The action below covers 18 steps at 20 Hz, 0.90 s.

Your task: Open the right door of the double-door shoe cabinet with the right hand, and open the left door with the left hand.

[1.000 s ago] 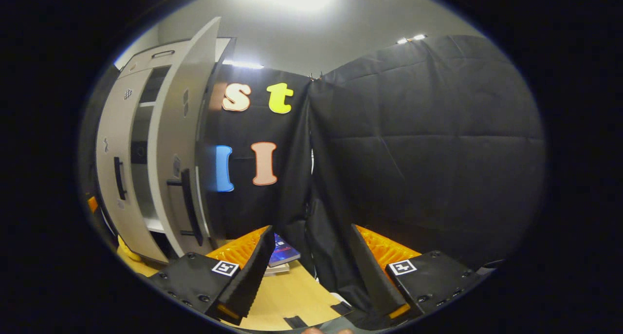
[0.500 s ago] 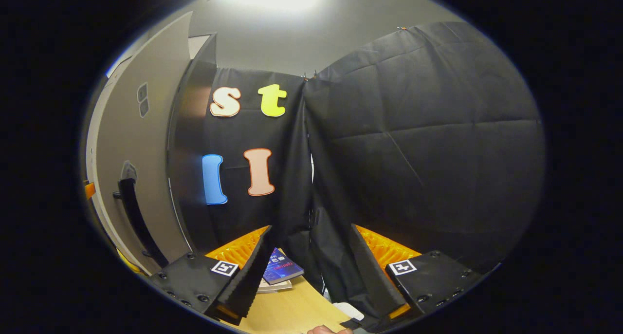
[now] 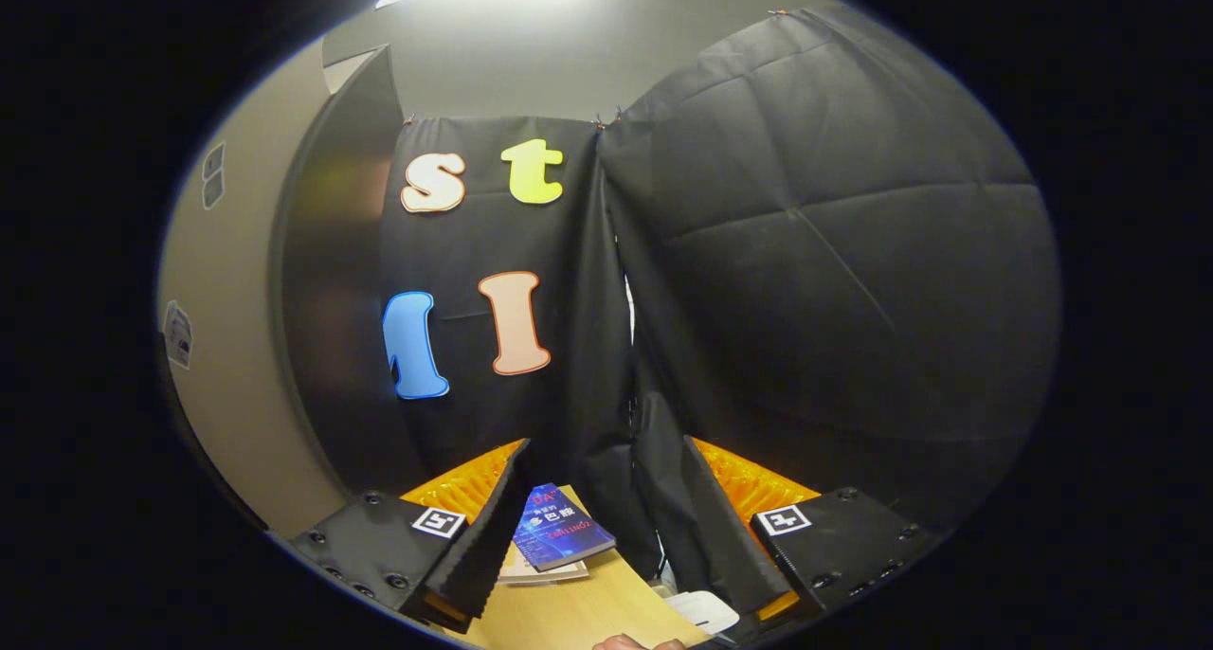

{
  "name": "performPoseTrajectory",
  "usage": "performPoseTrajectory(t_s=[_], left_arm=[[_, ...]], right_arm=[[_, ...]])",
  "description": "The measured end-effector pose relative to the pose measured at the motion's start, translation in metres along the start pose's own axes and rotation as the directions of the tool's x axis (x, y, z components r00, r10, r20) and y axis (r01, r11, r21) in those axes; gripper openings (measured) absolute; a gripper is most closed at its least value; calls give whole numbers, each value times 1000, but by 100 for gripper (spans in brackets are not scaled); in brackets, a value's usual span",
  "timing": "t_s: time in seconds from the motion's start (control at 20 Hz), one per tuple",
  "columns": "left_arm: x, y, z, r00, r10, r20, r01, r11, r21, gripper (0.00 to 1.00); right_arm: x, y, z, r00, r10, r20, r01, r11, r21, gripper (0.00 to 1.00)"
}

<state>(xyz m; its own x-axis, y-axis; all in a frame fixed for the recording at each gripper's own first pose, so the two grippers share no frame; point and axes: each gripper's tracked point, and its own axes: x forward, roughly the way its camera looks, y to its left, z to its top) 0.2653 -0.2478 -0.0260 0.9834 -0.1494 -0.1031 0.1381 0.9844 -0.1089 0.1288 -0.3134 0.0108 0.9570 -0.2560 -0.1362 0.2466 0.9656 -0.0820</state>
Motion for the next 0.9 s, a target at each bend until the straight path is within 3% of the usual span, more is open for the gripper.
performPoseTrajectory(t_s=[0.2, 0.25, 0.35, 0.5, 0.6, 0.9], left_arm=[[7, -5, -1, 999, 34, 1, -34, 999, 30, 92], [11, 1, 3, 997, 75, 14, -75, 996, 40, 90], [11, 1, 3, 997, 79, 15, -79, 996, 29, 46], [10, 7, 2, 994, 107, 7, -107, 994, 13, 41], [11, 6, 1, 995, 102, 5, -102, 995, 3, 36], [9, 6, 0, 994, 109, 11, -110, 993, 32, 24]], right_arm=[[30, 2, 1, 999, 39, -3, -39, 999, 17, 95], [37, 1, 0, 999, 46, -5, -46, 999, 16, 92], [49, 2, -5, 998, 60, -15, -60, 998, 16, 96], [64, 6, -10, 996, 88, -34, -87, 996, 33, 92], [74, 10, -12, 994, 102, -39, -100, 994, 43, 98], [92, 17, -11, 989, 141, -42, -138, 988, 68, 98]])
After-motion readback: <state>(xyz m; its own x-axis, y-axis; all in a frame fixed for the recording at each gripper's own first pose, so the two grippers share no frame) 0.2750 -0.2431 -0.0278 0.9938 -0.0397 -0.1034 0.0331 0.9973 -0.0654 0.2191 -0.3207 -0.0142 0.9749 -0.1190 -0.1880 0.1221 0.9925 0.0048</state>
